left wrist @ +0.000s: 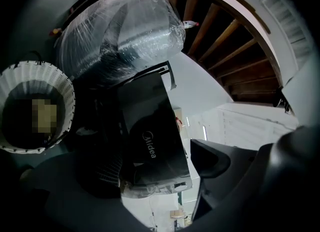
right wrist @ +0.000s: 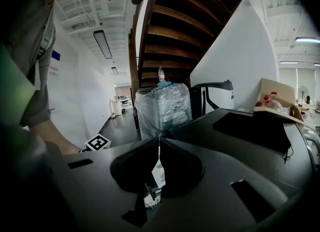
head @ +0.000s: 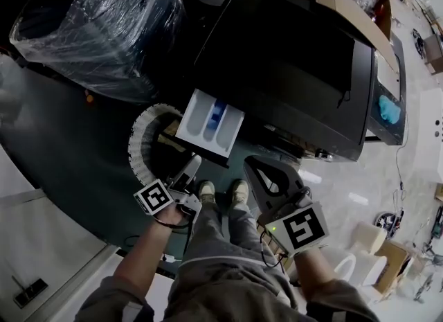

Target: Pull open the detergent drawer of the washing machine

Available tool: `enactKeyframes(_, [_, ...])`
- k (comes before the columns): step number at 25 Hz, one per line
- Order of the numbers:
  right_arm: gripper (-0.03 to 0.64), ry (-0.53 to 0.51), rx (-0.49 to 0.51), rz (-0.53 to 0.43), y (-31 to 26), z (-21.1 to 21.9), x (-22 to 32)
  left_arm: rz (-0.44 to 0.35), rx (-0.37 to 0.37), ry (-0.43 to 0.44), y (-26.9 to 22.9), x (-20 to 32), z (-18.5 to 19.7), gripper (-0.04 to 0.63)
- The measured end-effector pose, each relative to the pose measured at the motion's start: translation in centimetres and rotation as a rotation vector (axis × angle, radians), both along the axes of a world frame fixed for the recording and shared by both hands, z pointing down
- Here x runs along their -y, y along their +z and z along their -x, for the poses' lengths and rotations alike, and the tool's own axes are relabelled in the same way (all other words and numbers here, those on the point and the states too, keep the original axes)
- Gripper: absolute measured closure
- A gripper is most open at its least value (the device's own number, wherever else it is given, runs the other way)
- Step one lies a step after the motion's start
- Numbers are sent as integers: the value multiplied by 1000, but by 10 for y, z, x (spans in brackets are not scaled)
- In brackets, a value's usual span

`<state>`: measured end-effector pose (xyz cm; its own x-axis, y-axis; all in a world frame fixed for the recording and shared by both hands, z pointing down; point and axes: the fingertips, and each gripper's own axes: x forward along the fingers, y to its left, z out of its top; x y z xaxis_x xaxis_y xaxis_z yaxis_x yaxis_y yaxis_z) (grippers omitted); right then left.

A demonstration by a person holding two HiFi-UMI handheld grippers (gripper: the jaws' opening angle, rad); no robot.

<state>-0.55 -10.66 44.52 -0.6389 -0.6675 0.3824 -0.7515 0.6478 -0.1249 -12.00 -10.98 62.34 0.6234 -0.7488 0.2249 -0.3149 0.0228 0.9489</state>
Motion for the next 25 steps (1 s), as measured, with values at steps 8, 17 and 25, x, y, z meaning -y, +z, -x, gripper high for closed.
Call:
enactKeyframes(8, [583,-5,4,-73,-43,-1,6,-103,222,87,-47,-3,5,170])
enactKeyframes(17, [583,12,7,-157,-100,-15,6,-293,413,138,-131,4,6,344])
enactKeyframes(25, [583,49,21,-296,-174,-40,9,-515,568,111,-236,20,5,425])
